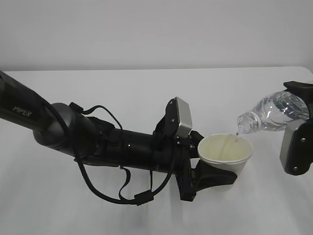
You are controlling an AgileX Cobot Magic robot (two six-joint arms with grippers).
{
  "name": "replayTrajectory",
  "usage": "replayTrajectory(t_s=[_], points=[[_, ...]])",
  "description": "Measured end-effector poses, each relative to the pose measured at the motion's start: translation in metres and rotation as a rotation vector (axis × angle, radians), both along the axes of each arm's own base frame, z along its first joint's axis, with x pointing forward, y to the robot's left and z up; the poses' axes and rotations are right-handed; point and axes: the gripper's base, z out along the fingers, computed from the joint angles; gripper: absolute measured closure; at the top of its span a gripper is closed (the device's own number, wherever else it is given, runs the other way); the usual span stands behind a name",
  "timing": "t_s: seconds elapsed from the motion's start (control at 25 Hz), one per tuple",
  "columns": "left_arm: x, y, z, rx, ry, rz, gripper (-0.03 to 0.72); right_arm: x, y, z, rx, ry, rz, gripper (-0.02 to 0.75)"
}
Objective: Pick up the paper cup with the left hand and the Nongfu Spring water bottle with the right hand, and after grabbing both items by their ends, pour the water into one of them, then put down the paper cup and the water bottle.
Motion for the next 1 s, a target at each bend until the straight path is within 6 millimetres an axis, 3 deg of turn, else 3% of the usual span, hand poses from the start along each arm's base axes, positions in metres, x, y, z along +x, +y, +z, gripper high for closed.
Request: replayTrajectory(t_s=[1.0], points=[[-0.0008, 0.0002, -0.0006, 0.007, 0.005, -0.008, 0.258, 0.0019, 0.0000, 0.0022, -0.002, -0.011, 0.000, 0.308]])
